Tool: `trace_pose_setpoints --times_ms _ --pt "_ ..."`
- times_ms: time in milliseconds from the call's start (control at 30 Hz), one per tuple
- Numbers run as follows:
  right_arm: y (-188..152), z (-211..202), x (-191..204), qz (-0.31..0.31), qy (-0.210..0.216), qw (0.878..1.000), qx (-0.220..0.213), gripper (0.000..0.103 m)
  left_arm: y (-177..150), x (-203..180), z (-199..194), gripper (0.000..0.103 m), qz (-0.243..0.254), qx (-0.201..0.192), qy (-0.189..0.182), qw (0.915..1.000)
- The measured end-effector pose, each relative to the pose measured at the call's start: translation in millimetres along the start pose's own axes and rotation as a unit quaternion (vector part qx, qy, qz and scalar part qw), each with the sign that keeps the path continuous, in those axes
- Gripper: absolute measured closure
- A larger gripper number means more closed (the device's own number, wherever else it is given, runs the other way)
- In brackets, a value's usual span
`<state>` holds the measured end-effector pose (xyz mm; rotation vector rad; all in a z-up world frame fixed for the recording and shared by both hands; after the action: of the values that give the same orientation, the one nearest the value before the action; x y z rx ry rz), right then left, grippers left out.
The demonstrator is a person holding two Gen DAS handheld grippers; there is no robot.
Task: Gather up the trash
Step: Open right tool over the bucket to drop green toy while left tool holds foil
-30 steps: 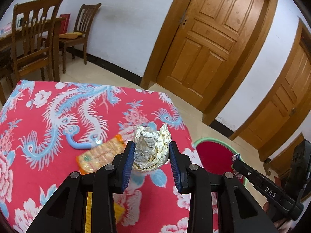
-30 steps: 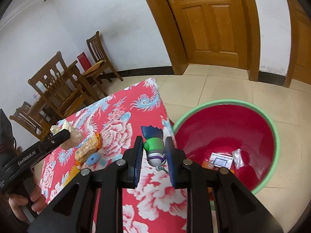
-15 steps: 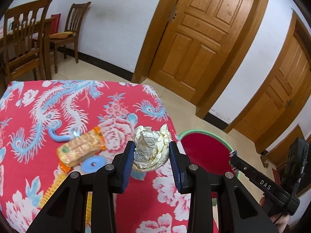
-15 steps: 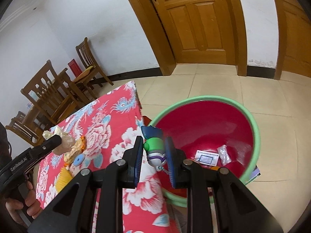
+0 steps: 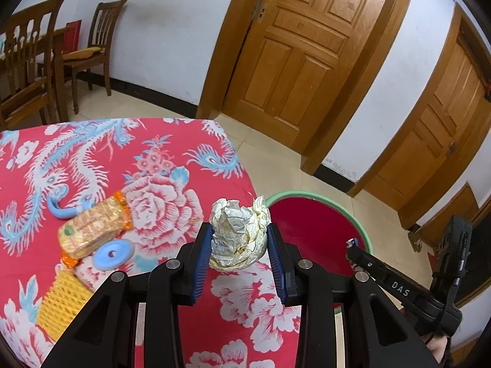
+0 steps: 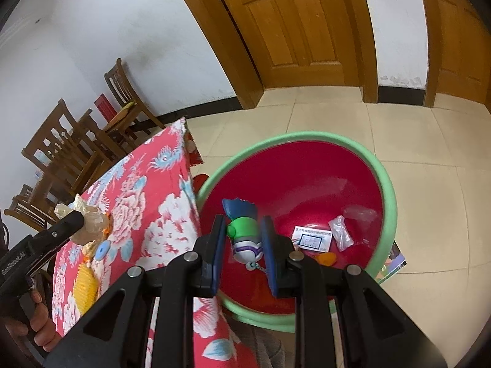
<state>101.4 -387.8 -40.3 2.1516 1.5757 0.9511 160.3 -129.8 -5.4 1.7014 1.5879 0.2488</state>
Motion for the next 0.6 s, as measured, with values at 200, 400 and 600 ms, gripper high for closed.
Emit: trace_pose_setpoints --times_ms 200,400,600 --pt "-2 12 -12 0.011 -0.006 1.0 0.009 0.077 -4 -8 14 0.067 0.008 0.015 -0.004 0.9998" --pt "-2 18 -19 0.017 -0.004 1.0 0.013 0.077 -9 -18 27 0.067 0.017 0.03 -0.009 0.9994" --pt "-3 14 -26 0.021 0.0 1.0 0.008 0.077 -14 -30 36 0.067 0.03 0.039 -0.014 0.9987"
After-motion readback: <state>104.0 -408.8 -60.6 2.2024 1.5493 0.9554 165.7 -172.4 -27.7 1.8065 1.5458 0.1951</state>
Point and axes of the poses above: each gripper's, at about its wrist camera, not at the fingertips, and z roughly the way its jaws point, x to its left, y to its top, the point moved 1 cm from there along z, roughly the way its jaws point, and after that the axes turned 3 degrees about -z, right-handed, at the moved point
